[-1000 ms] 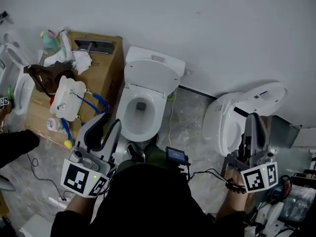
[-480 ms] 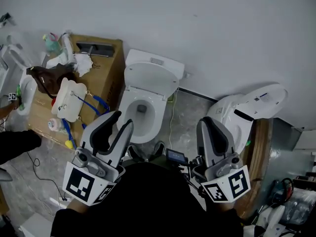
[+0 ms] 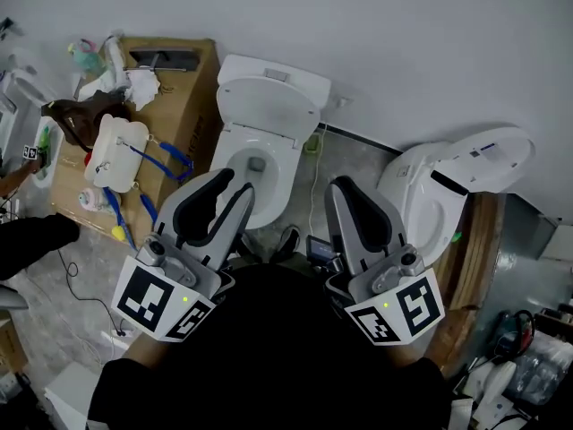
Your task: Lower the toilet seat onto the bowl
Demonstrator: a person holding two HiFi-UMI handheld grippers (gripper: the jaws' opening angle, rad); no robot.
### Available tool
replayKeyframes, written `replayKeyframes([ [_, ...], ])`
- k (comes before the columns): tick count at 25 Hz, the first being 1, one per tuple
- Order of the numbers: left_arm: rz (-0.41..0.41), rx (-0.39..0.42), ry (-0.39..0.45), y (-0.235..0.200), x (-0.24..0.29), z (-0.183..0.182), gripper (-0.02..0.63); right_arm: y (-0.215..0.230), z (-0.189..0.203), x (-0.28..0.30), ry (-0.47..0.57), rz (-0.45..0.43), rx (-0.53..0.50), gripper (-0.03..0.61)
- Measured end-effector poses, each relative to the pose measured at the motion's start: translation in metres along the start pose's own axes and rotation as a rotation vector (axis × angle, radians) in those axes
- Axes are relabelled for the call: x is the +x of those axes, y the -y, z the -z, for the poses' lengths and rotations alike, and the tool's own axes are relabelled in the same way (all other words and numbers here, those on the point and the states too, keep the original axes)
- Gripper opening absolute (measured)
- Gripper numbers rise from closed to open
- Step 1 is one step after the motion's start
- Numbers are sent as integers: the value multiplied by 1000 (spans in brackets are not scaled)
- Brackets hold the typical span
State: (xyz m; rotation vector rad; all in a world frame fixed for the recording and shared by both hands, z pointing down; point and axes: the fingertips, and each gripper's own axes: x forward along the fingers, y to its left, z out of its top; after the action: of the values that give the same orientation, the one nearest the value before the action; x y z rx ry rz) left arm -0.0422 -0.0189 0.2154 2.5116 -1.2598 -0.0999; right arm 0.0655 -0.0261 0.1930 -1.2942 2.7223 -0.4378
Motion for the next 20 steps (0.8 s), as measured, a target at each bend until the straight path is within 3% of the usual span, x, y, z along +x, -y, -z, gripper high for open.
replayKeyframes([
  [9,-14,1,-32,20,23,17,120,48,-14,-31,-1,28,-114,52],
  [20,-15,6,-43,27,36,21,120,66,-12,-41,-18,36,-122,52],
])
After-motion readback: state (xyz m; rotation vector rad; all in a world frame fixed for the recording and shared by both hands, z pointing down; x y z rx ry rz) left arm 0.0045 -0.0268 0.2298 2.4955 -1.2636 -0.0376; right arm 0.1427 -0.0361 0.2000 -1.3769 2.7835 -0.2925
